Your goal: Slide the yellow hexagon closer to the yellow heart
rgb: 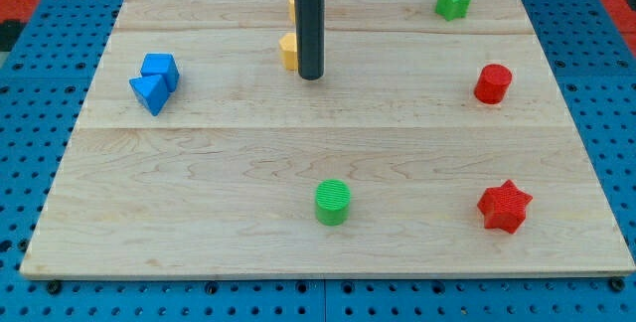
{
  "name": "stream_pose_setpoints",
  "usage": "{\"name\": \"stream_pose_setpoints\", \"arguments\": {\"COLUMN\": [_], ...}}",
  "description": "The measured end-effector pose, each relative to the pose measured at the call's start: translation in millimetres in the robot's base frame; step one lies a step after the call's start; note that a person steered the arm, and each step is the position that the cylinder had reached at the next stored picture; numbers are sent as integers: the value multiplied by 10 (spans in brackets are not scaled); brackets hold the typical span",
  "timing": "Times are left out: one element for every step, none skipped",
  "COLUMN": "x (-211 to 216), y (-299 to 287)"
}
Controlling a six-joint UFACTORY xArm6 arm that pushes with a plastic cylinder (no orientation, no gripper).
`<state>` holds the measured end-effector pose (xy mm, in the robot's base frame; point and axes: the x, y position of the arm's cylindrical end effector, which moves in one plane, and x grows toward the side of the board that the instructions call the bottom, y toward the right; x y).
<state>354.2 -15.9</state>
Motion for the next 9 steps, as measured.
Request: {"name": "stream_pose_setpoints", "arguments": {"x": [-48,-48,-48,-50,-135,-241,-405,-592,-691], "y": [-54,-159,-199,-237,-273,-273,-273,-273,-273]}}
